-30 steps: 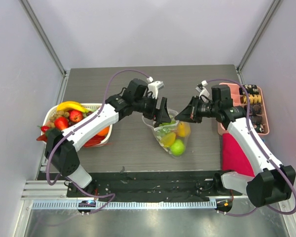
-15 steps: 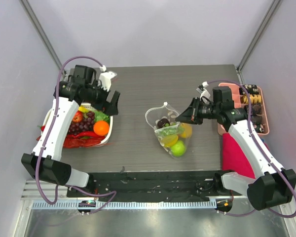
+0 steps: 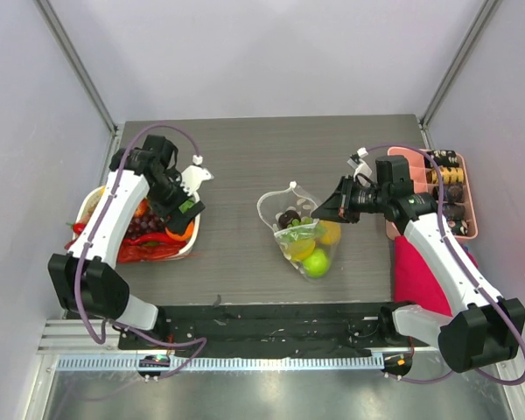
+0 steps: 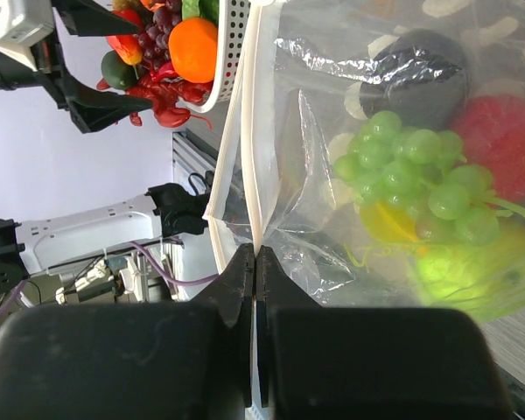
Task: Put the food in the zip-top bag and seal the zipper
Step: Pick up the fake fruit from the bin.
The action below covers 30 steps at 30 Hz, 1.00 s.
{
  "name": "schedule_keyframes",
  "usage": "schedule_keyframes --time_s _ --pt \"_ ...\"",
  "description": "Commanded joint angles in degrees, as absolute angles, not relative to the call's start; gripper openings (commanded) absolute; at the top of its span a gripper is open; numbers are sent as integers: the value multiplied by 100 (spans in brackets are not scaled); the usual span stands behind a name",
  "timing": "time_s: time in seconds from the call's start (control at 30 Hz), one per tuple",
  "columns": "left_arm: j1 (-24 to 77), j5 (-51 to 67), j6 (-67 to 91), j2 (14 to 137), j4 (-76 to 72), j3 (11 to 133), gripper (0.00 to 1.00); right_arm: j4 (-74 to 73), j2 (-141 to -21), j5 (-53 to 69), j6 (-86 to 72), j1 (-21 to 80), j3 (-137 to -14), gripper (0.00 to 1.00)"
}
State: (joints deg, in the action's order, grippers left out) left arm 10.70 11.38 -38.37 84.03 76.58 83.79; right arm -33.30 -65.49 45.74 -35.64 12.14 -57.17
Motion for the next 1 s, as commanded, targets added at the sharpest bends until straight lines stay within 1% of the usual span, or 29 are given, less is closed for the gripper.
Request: schedule_keyframes --time_s 0.0,0.2,0.57,0.77,0.87,0.9,0.97 --pt "1055 1204 -4403 8604 7743 8245 98 -3331 -6513 4553 -3419 1187 -5792 1" --pt "1125 1213 -4649 8885 7366 8051 96 -3357 -6565 4544 -3401 1195 -5801 1" --pt "1283 844 -4816 9167 6601 7392 93 -3410 -6600 4544 -3366 1195 -5836 1" --pt "1283 773 -4808 9272 6460 7409 92 -3428 -6627 4553 -3366 1187 -5862 1" --pt "1292 800 -4773 9255 6626 7549 82 -3445 -6653 4553 -3366 1187 -5888 1" --pt "1283 800 -4764 9237 6697 7680 76 -3454 -6645 4553 -3366 1195 -5897 1" --pt "1292 826 -4729 9106 6969 7857 71 -3454 -6645 4553 -3349 1195 -5906 1"
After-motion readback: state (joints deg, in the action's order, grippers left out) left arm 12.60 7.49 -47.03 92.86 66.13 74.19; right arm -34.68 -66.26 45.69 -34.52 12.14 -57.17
